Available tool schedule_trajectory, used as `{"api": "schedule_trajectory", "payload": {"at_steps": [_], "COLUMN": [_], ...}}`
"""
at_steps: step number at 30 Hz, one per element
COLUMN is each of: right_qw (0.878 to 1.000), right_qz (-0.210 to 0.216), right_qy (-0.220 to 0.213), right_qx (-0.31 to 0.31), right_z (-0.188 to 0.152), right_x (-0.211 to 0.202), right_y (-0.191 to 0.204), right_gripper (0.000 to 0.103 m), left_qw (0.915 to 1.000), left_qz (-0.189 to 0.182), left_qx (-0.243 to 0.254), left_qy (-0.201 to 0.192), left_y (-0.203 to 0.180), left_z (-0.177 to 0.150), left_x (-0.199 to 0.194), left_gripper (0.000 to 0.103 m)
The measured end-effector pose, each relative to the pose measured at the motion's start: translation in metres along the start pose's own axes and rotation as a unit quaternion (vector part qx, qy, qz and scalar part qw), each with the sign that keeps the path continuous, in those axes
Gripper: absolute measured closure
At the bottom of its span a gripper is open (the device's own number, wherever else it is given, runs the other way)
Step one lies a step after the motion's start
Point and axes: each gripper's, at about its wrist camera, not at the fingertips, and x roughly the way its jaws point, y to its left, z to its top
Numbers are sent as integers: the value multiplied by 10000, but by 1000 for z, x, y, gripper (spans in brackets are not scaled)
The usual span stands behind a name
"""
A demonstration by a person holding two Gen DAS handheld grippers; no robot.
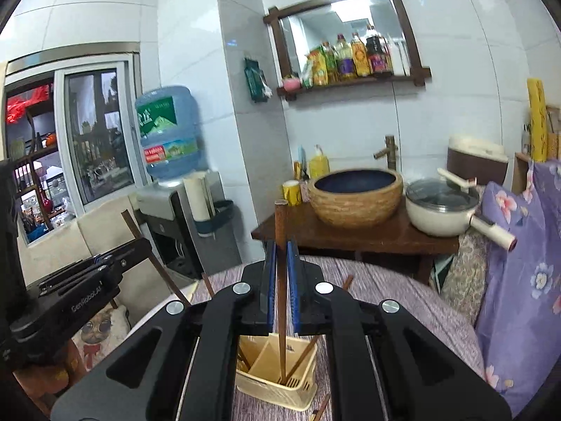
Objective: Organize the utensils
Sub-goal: 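Open both tools to release the chopsticks into the holder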
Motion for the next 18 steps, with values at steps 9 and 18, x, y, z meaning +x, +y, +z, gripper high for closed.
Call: {"api": "schedule_trajectory", "payload": {"at_steps": [9,18], "right_qw": [9989,9988], "right_qz": [-52,26], "right_qy": [447,408], "right_qx": [128,257], "right_z": [-49,-61], "right_x": [30,28], "right_y": [-14,-24], "right_gripper": [96,89], "left_qw": [9982,9973], "left_qz": [23,-146], "left_qx": [73,104], "left_qy": [593,711], "left_y": [3,6], "left_z": [-50,-63], "left_x": [32,28], "left_gripper": [95,81]}}
